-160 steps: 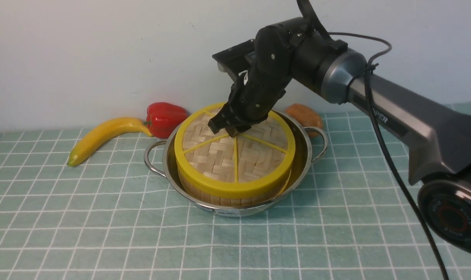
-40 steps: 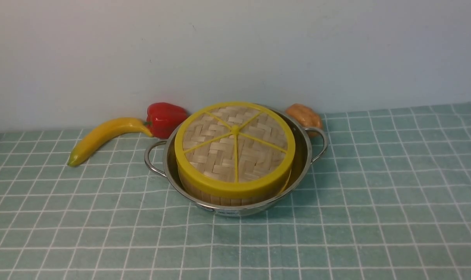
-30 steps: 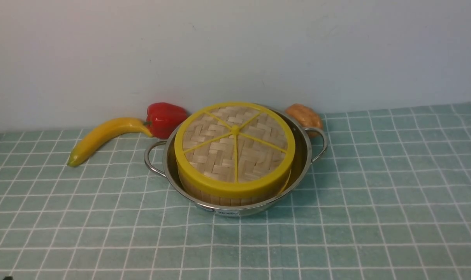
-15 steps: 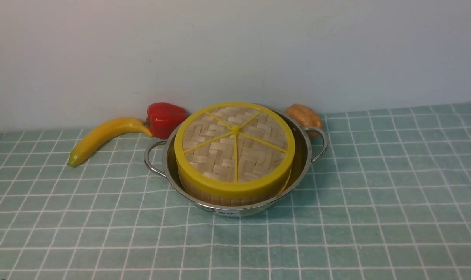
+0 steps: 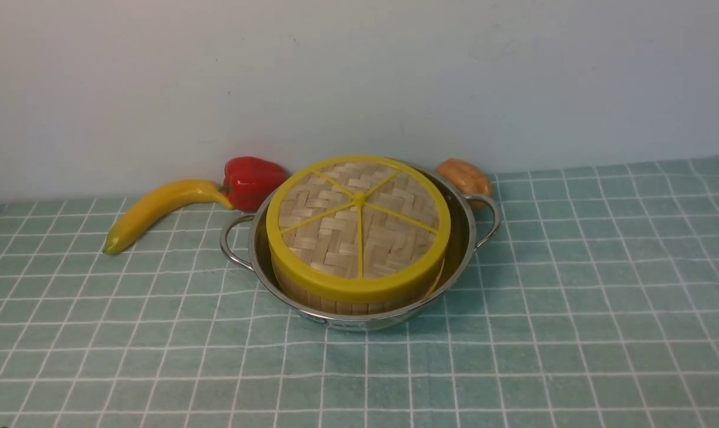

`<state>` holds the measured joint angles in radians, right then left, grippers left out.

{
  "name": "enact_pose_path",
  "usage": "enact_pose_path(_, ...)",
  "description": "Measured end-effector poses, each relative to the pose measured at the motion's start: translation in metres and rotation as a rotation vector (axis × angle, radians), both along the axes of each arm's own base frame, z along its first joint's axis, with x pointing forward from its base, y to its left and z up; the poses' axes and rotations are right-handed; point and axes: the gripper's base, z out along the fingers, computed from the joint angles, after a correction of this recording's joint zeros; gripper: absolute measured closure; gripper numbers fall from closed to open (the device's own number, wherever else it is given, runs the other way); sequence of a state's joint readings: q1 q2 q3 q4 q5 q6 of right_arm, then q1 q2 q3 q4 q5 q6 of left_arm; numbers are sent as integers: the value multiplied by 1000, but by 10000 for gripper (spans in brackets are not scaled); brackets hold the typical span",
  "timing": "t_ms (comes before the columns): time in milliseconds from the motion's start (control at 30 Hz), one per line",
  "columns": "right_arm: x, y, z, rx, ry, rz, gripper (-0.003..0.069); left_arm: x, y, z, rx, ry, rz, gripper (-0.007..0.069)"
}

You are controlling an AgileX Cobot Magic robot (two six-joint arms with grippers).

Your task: Place the steamer in the pot on the blue tablecloth, and put the lid on the steamer.

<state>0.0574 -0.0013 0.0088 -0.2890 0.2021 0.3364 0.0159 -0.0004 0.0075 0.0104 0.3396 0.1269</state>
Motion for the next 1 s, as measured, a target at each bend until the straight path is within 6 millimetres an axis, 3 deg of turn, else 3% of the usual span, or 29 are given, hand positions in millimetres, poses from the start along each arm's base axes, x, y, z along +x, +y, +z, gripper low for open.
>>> enact_pose_path(1000,0,0,0,0,0,0,419,0,0,0,0,0,0,382)
